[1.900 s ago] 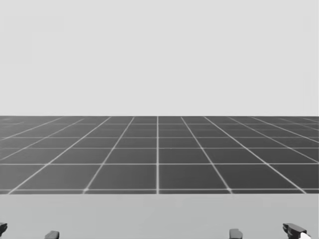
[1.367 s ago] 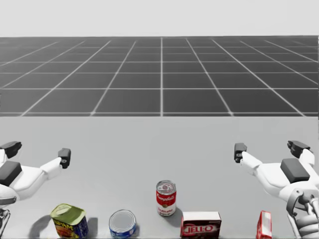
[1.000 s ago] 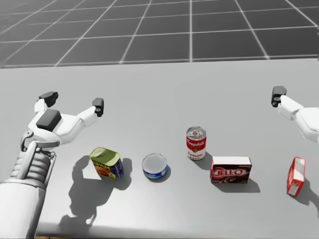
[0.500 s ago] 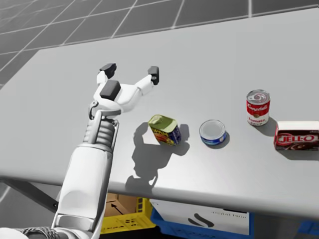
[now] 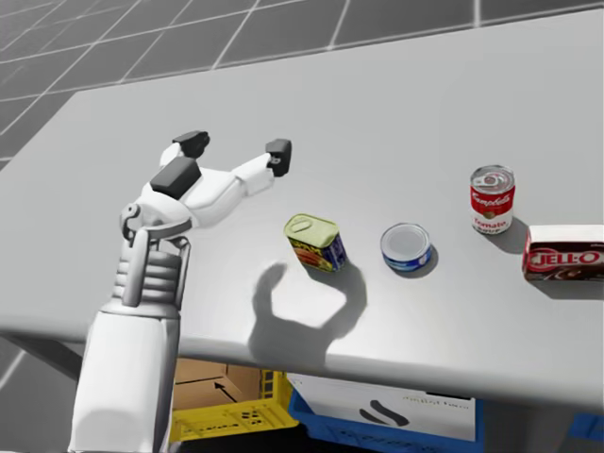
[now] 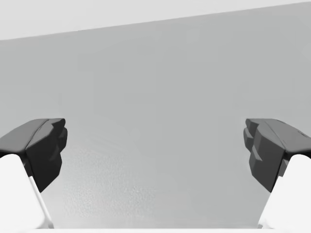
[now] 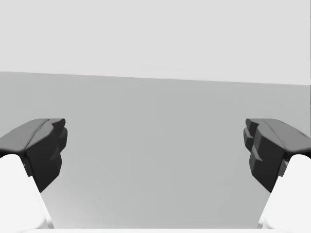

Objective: Grasp the can of spam and hold it up.

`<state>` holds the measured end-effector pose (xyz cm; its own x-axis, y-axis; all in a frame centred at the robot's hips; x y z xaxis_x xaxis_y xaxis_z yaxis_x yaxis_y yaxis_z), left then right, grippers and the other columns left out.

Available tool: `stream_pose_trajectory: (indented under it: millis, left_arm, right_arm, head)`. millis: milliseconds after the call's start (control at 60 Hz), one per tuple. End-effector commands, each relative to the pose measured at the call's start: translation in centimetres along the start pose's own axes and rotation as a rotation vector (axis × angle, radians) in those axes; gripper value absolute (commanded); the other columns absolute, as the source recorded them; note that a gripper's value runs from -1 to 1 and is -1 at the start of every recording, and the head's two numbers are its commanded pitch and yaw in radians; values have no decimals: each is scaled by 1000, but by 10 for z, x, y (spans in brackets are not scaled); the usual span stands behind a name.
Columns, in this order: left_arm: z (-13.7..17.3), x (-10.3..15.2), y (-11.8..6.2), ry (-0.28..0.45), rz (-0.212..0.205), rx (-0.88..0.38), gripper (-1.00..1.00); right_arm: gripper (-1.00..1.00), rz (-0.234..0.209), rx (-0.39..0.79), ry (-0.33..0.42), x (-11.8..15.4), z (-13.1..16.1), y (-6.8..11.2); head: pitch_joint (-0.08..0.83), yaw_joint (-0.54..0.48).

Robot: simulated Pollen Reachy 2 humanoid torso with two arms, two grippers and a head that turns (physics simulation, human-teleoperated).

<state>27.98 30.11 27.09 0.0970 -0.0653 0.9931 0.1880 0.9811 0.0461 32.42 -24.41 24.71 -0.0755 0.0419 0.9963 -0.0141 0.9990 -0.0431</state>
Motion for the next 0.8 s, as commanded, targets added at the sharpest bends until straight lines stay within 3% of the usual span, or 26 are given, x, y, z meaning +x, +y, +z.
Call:
stream_pose_trajectory:
  millis: [17,150,350,400,500,800]
  left_arm:
    - [35,-3,-13,91,-4,-86,-1000]
    - [53,-21,-23,145,-6,-124,-1000]
    - [63,-67,-44,260,-12,-167,-1000]
    - [61,-76,-46,282,15,-168,-1000]
    - [52,-93,-48,320,28,-161,-1000]
    - [15,-103,-49,361,49,-110,-1000]
  right_arm:
    - [-1000,1,-2,0,0,0,0]
    - [-1000,-2,-1,-2,1,0,-1]
    - [-1000,-2,2,-2,0,-1,-2]
    - [-1000,-2,1,-1,0,-1,-2]
    - [-1000,-1,2,0,0,-2,-2]
    - [-1000,-2,0,-3,0,-2,-3]
  head:
    - [696,384]
    - [699,382]
    - [707,380]
    - [708,379]
    - [710,378]
    - [707,374]
